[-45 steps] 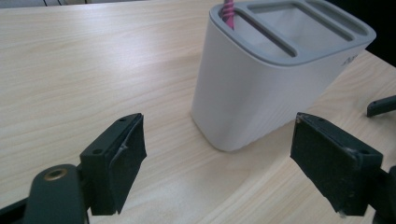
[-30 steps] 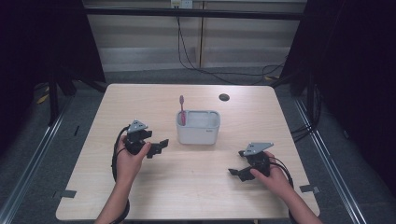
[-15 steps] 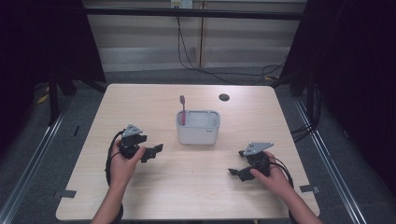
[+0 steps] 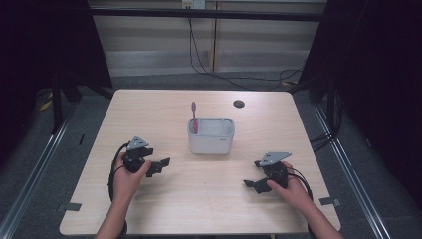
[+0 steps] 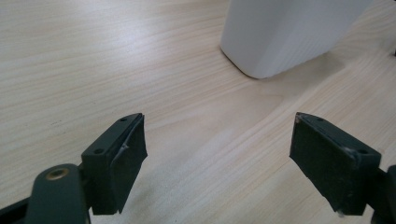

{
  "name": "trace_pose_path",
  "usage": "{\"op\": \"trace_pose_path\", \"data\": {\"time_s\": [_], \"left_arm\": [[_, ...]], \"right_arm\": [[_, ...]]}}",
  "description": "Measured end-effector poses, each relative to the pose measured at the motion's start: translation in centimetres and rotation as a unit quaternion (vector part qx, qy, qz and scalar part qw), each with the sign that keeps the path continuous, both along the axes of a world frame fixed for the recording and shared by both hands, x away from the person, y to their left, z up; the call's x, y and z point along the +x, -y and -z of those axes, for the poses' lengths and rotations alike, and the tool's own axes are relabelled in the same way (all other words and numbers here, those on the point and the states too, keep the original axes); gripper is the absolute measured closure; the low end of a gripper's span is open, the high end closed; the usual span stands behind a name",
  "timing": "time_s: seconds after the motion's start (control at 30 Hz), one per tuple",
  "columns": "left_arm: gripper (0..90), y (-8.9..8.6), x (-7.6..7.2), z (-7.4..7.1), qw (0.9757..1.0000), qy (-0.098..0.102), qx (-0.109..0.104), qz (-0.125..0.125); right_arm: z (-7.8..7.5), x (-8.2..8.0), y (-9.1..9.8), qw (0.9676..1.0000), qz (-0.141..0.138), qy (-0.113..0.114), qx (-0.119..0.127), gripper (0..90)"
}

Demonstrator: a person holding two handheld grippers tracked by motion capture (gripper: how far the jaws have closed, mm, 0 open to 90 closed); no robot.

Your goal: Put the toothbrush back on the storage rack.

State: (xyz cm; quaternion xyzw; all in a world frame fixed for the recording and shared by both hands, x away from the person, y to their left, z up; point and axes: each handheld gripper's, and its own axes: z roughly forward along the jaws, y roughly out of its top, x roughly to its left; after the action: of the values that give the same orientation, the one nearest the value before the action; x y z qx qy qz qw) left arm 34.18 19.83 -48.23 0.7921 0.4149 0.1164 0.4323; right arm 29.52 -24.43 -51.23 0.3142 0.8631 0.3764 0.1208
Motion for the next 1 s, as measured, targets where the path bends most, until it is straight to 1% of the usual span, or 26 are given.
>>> {"op": "trace_pose_path", "data": {"time_s": [0.03,0.07,0.13,0.17,0.23,0.27,0.47,0.6,0.77,1.0], "left_arm": [[18.4,-0.1,0.0,0.1,1.0,-0.001,0.004,0.003],[18.4,-0.1,0.0,0.2,1.0,-0.004,0.0,0.002],[18.4,-0.1,0.0,0.4,0.9999,-0.005,0.01,0.005],[18.4,-0.2,0.0,0.6,0.9999,-0.008,0.009,0.005],[18.4,-0.2,0.0,0.7,0.9998,-0.008,0.016,0.005],[18.4,-0.2,-0.1,0.8,0.9998,-0.008,0.015,0.006],[18.4,-0.3,-0.2,1.2,0.9994,-0.013,0.028,0.014],[18.4,-0.2,-0.2,1.4,0.9993,-0.016,0.032,0.014],[18.5,-0.1,-0.3,1.6,0.9986,-0.015,0.047,0.02],[18.6,0.0,-0.4,1.8,0.998,-0.013,0.058,0.023]], "right_arm": [[0.0,0.0,0.0,1.0,0.0,0.0,0.0,13.6],[0.0,0.0,0.0,1.0,0.0,0.0,0.0,13.6],[0.0,0.0,0.0,1.0,0.0,0.0,0.0,13.6],[0.0,0.0,0.0,1.0,0.0,0.0,0.0,13.6],[0.0,0.0,0.0,1.0,0.0,0.0,0.0,13.6],[0.0,0.0,0.0,1.0,0.0,0.0,0.0,13.6],[0.0,0.0,0.0,1.0,0.0,0.0,0.0,13.6],[0.0,0.0,0.0,1.0,0.0,0.0,0.0,13.6],[0.0,0.0,0.0,1.0,0.0,0.0,0.0,13.6],[0.0,0.0,0.0,1.0,0.0,0.0,0.0,13.6]]}}
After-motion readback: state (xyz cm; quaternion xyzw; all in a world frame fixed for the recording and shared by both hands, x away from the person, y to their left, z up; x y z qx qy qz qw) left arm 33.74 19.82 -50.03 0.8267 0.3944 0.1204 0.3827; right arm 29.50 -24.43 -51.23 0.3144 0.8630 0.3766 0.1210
